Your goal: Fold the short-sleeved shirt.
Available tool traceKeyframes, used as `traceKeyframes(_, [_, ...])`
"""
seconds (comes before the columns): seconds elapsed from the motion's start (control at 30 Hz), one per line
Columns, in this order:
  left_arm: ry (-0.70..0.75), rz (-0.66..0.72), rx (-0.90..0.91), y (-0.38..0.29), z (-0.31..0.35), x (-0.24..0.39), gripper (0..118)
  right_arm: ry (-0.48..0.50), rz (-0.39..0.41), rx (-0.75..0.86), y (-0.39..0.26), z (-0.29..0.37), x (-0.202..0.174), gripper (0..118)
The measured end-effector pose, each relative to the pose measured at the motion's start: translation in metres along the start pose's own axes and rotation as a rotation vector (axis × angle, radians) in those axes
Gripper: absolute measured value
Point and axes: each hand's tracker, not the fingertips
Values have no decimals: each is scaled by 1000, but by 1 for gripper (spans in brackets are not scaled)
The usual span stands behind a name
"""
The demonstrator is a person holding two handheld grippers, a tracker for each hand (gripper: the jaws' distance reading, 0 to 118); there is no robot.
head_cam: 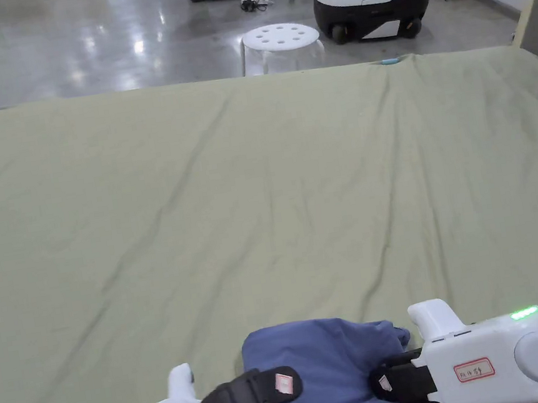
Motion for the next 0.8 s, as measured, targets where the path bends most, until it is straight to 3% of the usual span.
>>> traceKeyframes(0.03, [67,-27,18,2,-10,0,26,1,0,1,0,0,0,4])
traceKeyframes(0.1, [171,-6,1,5,-31,-5,26,-3,-13,4,-1,1,0,4])
traceKeyframes(0.13, [158,13,16,6,-31,-4,26,1,-22,7,-2,2,0,4])
traceKeyframes(0.17, [130,2,22,7,-26,5,26,4,-27,17,-4,5,-1,4])
traceKeyframes(0.27, [292,-111,-19,13,-6,30,25,33,-26,50,-12,20,-12,4])
traceKeyframes(0.33, [344,-107,9,22,20,40,24,47,-23,62,-20,30,-22,4])
traceKeyframes(0.43, [376,-125,51,46,86,44,24,21,-24,72,-29,40,-40,4])
traceKeyframes(0.53, [509,-161,92,74,169,31,24,25,-20,78,-38,46,-57,4])
traceKeyframes(0.7, [695,-101,239,111,313,3,24,15,-5,68,-42,38,-81,4])
traceKeyframes(0.8, [736,-53,279,121,388,-3,24,40,-27,72,-39,30,-91,4])
